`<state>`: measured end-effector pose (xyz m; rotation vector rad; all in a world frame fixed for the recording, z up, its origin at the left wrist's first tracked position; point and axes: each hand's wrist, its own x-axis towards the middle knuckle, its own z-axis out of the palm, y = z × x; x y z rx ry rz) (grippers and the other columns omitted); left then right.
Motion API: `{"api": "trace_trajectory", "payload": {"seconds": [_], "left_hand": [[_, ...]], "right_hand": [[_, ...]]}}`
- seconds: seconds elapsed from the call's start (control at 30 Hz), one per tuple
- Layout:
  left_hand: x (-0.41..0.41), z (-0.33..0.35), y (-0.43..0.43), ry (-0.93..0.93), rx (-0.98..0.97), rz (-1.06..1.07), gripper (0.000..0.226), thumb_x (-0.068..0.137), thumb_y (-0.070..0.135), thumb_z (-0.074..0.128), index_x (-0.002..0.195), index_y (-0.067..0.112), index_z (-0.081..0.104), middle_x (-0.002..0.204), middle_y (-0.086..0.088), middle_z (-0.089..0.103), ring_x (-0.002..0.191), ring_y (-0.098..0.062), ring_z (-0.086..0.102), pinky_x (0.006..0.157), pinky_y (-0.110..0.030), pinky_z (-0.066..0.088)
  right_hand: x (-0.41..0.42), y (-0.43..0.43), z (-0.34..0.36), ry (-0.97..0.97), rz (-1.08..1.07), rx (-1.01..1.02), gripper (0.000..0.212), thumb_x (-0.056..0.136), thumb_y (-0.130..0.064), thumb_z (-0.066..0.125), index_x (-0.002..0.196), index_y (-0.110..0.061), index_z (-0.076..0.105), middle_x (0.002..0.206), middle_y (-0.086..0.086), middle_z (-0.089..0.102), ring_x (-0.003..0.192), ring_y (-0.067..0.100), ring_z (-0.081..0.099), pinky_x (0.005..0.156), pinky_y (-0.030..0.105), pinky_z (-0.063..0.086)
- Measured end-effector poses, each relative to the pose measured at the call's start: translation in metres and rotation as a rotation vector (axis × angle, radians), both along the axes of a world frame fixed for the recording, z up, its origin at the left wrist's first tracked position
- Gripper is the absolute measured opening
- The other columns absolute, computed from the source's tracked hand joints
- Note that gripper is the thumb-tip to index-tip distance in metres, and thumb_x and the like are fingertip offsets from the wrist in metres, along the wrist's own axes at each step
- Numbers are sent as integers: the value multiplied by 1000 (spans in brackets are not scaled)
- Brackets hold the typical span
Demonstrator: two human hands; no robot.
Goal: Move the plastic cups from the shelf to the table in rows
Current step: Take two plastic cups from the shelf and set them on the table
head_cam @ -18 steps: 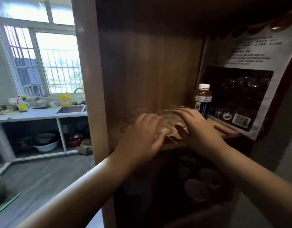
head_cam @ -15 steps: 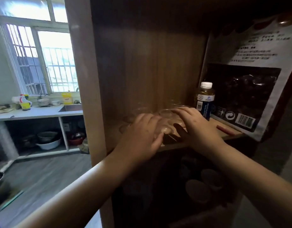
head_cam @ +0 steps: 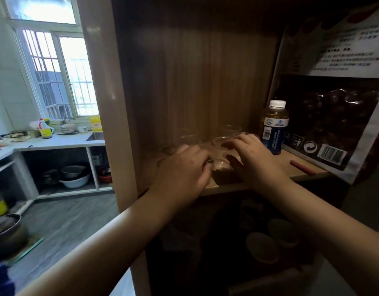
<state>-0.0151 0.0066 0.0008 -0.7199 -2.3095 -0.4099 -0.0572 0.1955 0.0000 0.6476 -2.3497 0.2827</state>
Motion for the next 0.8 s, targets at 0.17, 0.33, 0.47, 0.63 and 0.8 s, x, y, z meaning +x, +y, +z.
{"api": "trace_trajectory", "payload": {"seconds": [0.17,0.33,0.47,0.63,0.8], "left_hand": [[10,0,-3,-15,28,9,17,90,27,47,98,19,60,94,4,59,85,-8,43,61,-22,33],[33,0,-14,-5,37,15,18,89,28,47,96,19,61,90,4,61,82,-10,45,57,-22,31],[66,0,-30,12,46,23,18,88,28,49,95,19,62,89,4,64,84,-14,52,64,-31,44],[129,-1,-66,48,89,78,15,85,27,51,90,19,63,91,5,67,88,-19,57,70,-39,49],[211,-8,-141,95,77,218,15,87,20,50,93,21,63,101,8,69,93,-22,60,69,-34,50]], "right_hand": [[7,2,3,9,19,-11,24,81,-13,61,104,-23,60,110,-3,58,100,6,42,76,17,34],[40,-1,10,60,60,-34,18,82,-13,62,99,-18,64,104,-2,58,94,2,38,68,9,29],[80,-11,14,69,78,-43,14,83,-16,60,96,-17,65,99,0,60,92,10,47,71,18,36],[138,-50,11,88,122,-52,12,83,-18,61,94,-20,64,93,-3,61,88,11,51,69,16,36],[197,-131,6,114,285,-49,9,80,-20,63,89,-18,66,89,-2,63,86,14,55,73,25,40]]}}
